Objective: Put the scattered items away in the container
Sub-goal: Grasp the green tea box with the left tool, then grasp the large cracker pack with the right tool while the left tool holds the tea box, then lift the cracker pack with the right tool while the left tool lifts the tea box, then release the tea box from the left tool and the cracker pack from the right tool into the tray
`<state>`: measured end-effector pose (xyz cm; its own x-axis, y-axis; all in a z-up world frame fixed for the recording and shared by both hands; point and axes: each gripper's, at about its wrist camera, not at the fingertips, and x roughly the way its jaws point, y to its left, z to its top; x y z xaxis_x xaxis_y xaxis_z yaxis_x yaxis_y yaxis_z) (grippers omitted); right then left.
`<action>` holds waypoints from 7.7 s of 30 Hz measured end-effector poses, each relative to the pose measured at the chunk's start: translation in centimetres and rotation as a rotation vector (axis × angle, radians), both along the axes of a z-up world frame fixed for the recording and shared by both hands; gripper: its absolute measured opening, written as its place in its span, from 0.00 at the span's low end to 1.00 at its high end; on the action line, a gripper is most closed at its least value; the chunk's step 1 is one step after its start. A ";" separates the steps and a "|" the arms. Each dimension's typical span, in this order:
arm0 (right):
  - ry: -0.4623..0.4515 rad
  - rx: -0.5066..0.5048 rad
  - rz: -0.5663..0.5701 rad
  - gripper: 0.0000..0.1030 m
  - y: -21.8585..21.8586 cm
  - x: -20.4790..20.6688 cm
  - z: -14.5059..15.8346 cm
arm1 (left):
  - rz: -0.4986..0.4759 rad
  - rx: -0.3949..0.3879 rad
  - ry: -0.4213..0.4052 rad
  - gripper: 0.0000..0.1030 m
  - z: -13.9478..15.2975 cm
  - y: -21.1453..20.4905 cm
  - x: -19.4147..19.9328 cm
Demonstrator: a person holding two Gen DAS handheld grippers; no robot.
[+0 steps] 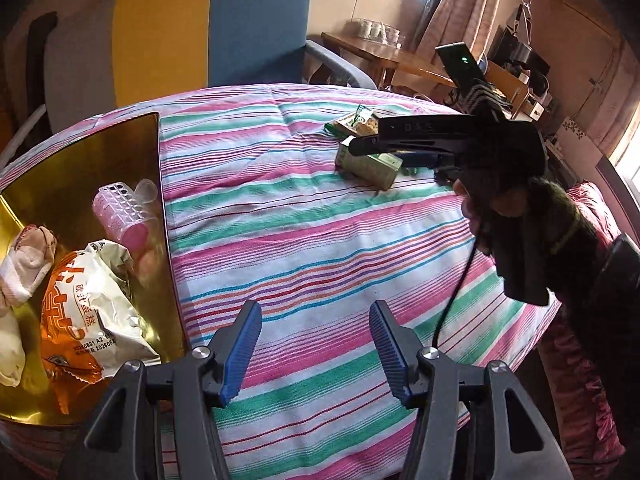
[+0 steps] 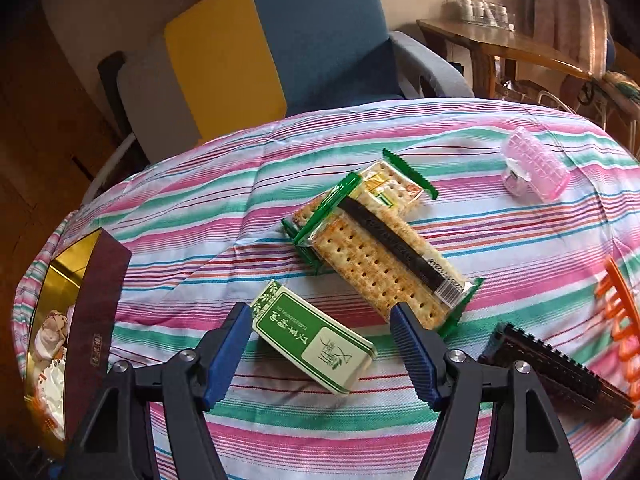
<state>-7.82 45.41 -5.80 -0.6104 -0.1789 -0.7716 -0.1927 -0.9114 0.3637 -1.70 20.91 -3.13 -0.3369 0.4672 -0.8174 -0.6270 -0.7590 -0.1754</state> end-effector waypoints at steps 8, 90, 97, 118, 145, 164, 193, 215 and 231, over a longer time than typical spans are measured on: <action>0.040 -0.178 0.092 0.71 -2.6 5.8 -1.0 | 0.005 -0.005 0.007 0.56 0.6 2.2 -2.0; 0.019 0.090 -0.132 0.65 -2.2 18.1 0.3 | -0.077 -0.041 -0.021 0.47 -2.2 4.5 -0.7; 0.029 0.095 -0.191 0.65 -1.6 17.5 0.1 | -0.078 -0.082 -0.050 0.47 -3.3 6.5 -2.6; -0.032 0.175 -0.117 0.48 -4.7 15.7 -1.4 | -0.046 -0.002 -0.110 0.32 -4.0 4.2 -0.1; -0.012 0.239 -0.108 0.59 -7.5 16.4 -1.8 | -0.079 -0.104 0.049 0.31 -3.9 4.7 1.9; -0.037 0.306 -0.114 0.47 -9.5 16.9 -1.4 | -0.062 -0.082 0.093 0.30 -3.2 2.8 3.4; -0.011 0.307 -0.103 0.49 -10.5 17.4 -1.7 | -0.096 -0.066 0.040 0.40 -3.5 2.0 2.9; 0.076 0.269 -0.015 0.47 -13.0 13.9 2.3 | 0.110 0.102 0.128 0.30 2.3 -6.3 1.9; 0.162 0.219 0.352 0.47 -25.9 -0.4 6.3 | 0.451 0.052 0.120 0.30 0.7 -19.3 -6.4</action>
